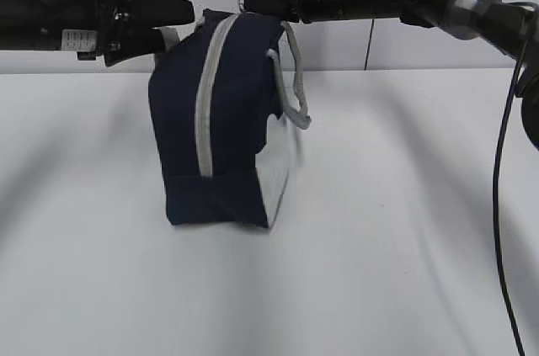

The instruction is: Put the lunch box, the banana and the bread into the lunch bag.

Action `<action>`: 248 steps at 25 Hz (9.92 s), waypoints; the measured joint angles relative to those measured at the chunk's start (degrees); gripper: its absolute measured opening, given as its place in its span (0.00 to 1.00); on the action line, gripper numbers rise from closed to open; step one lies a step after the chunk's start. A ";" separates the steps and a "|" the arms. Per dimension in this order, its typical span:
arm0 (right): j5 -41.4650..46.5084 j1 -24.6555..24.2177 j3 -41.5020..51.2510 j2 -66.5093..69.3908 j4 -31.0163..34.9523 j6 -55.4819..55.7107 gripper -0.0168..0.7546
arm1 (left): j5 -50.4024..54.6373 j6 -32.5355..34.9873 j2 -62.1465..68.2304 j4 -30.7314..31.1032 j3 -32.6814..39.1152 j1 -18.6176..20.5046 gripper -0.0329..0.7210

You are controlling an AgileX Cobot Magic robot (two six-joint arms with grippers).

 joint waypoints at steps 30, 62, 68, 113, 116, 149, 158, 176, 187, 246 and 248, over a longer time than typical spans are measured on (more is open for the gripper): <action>0.44 0.00 -0.12 0.00 -0.62 0.17 0.00 | 15.26 -33.31 -3.30 33.47 -3.06 6.72 0.76; 0.56 0.00 -0.12 0.00 -2.24 0.26 0.00 | 3.46 -36.48 21.33 37.21 -44.94 -0.96 0.66; 0.83 0.00 -0.12 0.00 -2.45 0.26 0.00 | 5.60 -37.37 22.92 37.57 -46.14 -2.39 0.62; 10.77 -0.34 -0.35 0.44 -6.67 7.55 0.00 | 10.11 -30.17 22.77 35.15 -46.14 -3.35 0.06; 11.00 -0.34 -0.35 1.99 -6.32 7.93 0.00 | 10.67 -29.08 22.77 34.39 -46.14 -3.35 0.06; 12.23 -0.34 -0.77 7.53 -4.99 11.54 0.00 | 12.28 -27.18 22.99 34.61 -46.14 -3.35 0.06; 15.10 -1.17 -0.65 8.11 -7.88 12.62 0.37 | 12.68 -30.02 22.71 34.11 -46.14 -3.35 0.41; 9.96 -1.48 -11.76 6.82 -8.63 13.16 0.70 | 12.09 -37.45 16.01 43.95 -46.14 -2.58 0.81; -0.80 -1.37 -9.83 -0.76 -8.81 17.72 0.70 | 19.00 -49.52 12.12 60.02 -46.14 -2.58 0.76; 51.58 18.84 98.20 -82.56 -6.32 3.98 0.70 | 12.34 -60.80 -87.43 77.09 37.29 -2.58 0.59; 51.50 18.84 99.91 -84.59 -6.32 3.98 0.70 | 12.34 -60.80 -87.64 77.33 37.29 -2.58 0.56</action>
